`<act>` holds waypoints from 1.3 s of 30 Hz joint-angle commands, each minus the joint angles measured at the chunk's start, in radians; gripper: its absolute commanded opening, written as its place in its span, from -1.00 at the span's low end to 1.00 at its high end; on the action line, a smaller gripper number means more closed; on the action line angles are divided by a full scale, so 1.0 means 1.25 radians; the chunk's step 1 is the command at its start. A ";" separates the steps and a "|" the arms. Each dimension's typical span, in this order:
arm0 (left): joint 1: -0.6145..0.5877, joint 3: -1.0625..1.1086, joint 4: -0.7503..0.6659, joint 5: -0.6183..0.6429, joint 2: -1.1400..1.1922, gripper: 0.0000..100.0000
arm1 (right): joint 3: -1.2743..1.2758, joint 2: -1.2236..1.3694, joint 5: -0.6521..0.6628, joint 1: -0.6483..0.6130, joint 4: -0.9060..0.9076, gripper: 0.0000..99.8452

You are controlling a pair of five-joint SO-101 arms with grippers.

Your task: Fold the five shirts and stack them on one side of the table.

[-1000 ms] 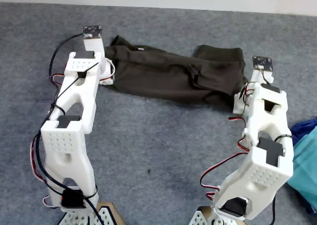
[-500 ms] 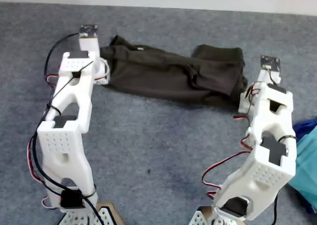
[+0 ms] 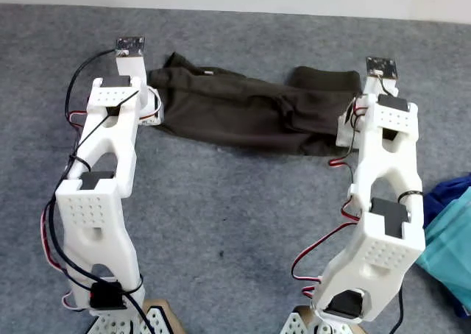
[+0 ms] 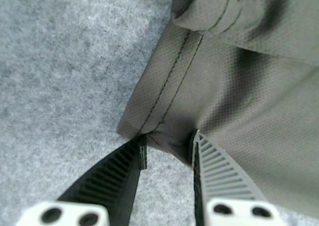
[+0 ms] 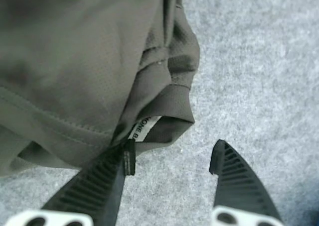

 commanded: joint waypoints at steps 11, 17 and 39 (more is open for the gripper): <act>0.017 -0.010 -0.034 -0.002 0.020 -0.64 | -0.035 0.133 -0.017 -0.028 -0.057 -0.57; 0.017 -0.010 -0.034 -0.002 0.021 -0.65 | -0.068 0.139 -0.016 0.001 -0.046 -1.00; 0.046 -0.003 0.174 -0.007 -0.085 -0.99 | -0.062 0.100 -0.007 0.112 0.040 -0.99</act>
